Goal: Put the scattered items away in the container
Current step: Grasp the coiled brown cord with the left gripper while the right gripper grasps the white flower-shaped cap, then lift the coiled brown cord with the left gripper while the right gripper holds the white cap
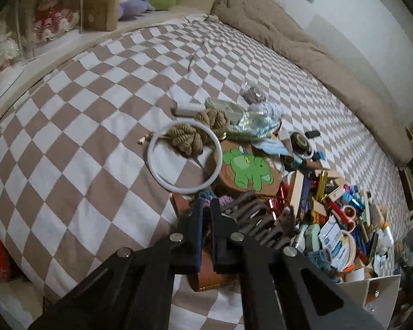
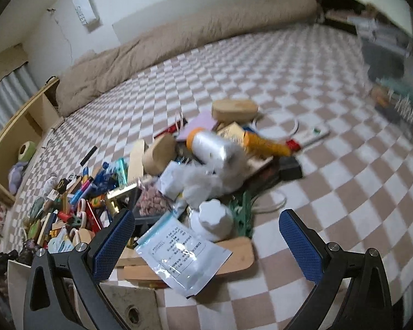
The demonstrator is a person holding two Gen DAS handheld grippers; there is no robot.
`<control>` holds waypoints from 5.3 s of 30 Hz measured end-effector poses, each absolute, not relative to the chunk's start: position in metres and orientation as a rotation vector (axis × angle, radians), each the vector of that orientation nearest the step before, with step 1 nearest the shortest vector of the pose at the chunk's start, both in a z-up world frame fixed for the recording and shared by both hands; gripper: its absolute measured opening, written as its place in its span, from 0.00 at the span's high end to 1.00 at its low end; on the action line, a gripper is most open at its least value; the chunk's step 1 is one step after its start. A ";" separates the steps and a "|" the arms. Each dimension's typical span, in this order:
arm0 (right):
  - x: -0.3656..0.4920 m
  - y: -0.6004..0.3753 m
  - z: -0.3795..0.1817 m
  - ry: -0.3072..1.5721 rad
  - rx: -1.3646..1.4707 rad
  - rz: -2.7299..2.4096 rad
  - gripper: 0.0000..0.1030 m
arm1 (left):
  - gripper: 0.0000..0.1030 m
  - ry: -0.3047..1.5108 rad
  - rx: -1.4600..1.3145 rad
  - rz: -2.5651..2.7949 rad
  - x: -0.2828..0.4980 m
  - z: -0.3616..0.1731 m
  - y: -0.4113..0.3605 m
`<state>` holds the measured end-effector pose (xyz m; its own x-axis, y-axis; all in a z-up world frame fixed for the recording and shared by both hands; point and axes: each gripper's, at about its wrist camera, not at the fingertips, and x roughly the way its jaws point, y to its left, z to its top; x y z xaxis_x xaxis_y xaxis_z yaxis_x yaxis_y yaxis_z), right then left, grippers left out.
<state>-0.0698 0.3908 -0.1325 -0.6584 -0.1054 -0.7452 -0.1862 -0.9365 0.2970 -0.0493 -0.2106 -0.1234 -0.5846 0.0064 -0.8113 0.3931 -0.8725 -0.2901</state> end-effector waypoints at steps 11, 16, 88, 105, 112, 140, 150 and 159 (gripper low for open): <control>-0.082 0.365 -0.162 0.341 -1.298 2.762 0.35 | 0.98 0.567 1.134 -2.609 -0.038 -0.083 -0.205; -0.085 0.372 -0.180 0.362 -1.319 2.730 0.61 | 0.95 0.549 1.176 -2.608 -0.044 -0.088 -0.200; -0.047 0.384 -0.078 0.678 -0.933 3.017 0.71 | 0.95 0.510 0.974 -2.966 -0.023 -0.013 -0.141; -0.045 0.381 -0.077 0.656 -0.938 3.024 0.71 | 0.96 0.440 1.248 -2.528 -0.066 -0.122 -0.198; -0.045 0.382 -0.075 0.666 -0.927 3.029 0.71 | 0.97 0.464 0.858 -2.820 -0.030 -0.033 -0.174; -0.045 0.380 -0.079 0.674 -0.966 3.033 0.71 | 0.22 0.583 1.352 -2.575 -0.063 -0.124 -0.189; -0.047 0.374 -0.081 0.674 -0.989 3.036 0.71 | 0.68 1.102 1.354 -2.478 -0.061 -0.150 -0.231; -0.048 0.376 -0.082 0.688 -0.990 3.027 0.71 | 0.68 1.437 1.207 -2.387 -0.053 -0.158 -0.255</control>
